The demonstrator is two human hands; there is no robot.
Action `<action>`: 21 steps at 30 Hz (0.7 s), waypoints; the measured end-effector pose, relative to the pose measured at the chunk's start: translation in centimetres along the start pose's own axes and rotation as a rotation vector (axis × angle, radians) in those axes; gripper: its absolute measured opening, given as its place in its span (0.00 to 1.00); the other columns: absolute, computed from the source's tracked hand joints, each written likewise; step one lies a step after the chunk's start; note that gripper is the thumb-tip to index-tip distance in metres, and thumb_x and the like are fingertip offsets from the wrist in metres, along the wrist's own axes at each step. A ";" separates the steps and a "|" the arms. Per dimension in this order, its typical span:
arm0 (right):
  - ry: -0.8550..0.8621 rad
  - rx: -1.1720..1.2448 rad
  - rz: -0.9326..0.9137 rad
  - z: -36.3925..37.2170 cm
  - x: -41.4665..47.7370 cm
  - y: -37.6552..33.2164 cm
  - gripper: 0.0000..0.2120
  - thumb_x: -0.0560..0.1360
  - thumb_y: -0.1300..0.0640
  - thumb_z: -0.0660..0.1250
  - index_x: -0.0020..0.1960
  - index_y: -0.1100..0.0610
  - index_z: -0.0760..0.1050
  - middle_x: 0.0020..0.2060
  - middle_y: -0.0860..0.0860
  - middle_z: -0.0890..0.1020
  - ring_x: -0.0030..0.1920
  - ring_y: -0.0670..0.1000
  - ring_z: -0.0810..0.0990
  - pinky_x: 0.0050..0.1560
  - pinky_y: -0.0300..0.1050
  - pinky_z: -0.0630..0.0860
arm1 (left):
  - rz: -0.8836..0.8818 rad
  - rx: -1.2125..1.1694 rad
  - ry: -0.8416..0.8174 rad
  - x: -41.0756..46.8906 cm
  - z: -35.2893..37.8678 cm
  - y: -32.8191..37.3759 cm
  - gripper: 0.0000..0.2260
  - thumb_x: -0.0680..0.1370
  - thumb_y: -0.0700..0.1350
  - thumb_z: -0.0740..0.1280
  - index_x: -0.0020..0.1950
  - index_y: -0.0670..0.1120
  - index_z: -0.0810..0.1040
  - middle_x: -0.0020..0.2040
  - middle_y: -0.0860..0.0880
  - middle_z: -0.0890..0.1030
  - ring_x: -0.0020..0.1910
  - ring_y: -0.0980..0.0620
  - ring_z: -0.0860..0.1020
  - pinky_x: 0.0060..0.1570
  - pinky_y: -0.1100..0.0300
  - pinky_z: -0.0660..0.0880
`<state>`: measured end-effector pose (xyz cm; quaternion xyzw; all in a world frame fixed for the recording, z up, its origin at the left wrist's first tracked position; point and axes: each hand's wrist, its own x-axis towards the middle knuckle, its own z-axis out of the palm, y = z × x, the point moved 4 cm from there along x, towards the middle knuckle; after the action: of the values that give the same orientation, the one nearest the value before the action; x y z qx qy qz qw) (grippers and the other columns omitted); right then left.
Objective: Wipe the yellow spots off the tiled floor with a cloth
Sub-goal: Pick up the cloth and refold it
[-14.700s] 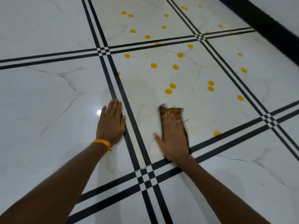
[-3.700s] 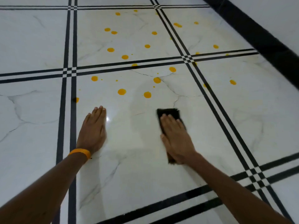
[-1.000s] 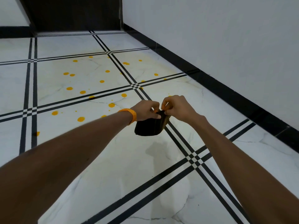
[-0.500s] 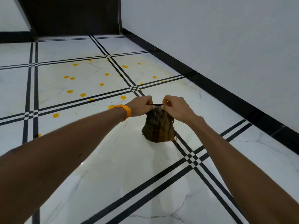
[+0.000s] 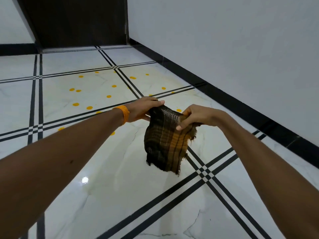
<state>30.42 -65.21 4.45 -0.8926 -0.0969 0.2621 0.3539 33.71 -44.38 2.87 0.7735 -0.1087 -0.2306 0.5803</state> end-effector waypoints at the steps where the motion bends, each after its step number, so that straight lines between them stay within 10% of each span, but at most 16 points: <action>1: -0.030 0.132 -0.061 -0.2 -0.4 -0.7 0.17 0.69 0.54 0.78 0.53 0.63 0.82 0.50 0.59 0.85 0.53 0.57 0.84 0.55 0.49 0.80 | -0.006 -0.038 -0.025 -0.2 0.3 0.6 0.17 0.79 0.55 0.68 0.60 0.44 0.78 0.55 0.45 0.84 0.56 0.48 0.82 0.51 0.54 0.81; 8: 0.010 1.431 -0.451 1.1 -0.8 -0.1 0.27 0.69 0.46 0.76 0.62 0.59 0.81 0.59 0.59 0.82 0.60 0.59 0.81 0.61 0.57 0.77 | 0.113 -0.289 -0.148 -1.3 0.5 5.0 0.21 0.75 0.37 0.72 0.67 0.38 0.74 0.62 0.39 0.80 0.61 0.41 0.80 0.58 0.51 0.79; 11: -0.182 1.092 -0.263 6.0 0.0 0.8 0.37 0.72 0.41 0.73 0.75 0.57 0.69 0.70 0.61 0.75 0.68 0.62 0.75 0.68 0.58 0.73 | 0.131 -0.406 0.073 -1.4 -0.2 5.4 0.21 0.73 0.33 0.72 0.65 0.37 0.72 0.59 0.39 0.80 0.58 0.41 0.80 0.48 0.54 0.82; 15: -0.136 1.147 -0.374 5.0 -0.9 -1.1 0.27 0.70 0.50 0.77 0.66 0.56 0.78 0.61 0.59 0.82 0.62 0.60 0.80 0.63 0.58 0.76 | 0.108 -0.636 0.202 -1.8 -0.9 3.5 0.13 0.77 0.40 0.71 0.59 0.40 0.77 0.57 0.42 0.80 0.59 0.43 0.79 0.54 0.54 0.81; 21: 0.009 1.053 -0.394 3.0 -0.4 -3.4 0.19 0.78 0.61 0.67 0.69 0.59 0.74 0.59 0.60 0.81 0.59 0.62 0.81 0.59 0.60 0.79 | -0.147 -0.612 -0.105 -2.4 1.6 1.1 0.28 0.76 0.63 0.65 0.68 0.46 0.75 0.61 0.38 0.81 0.59 0.36 0.81 0.58 0.44 0.77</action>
<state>28.46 -61.12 5.09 -0.5616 -0.1161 0.2002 0.7944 30.95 -45.05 4.06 0.5559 -0.0081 -0.3335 0.7614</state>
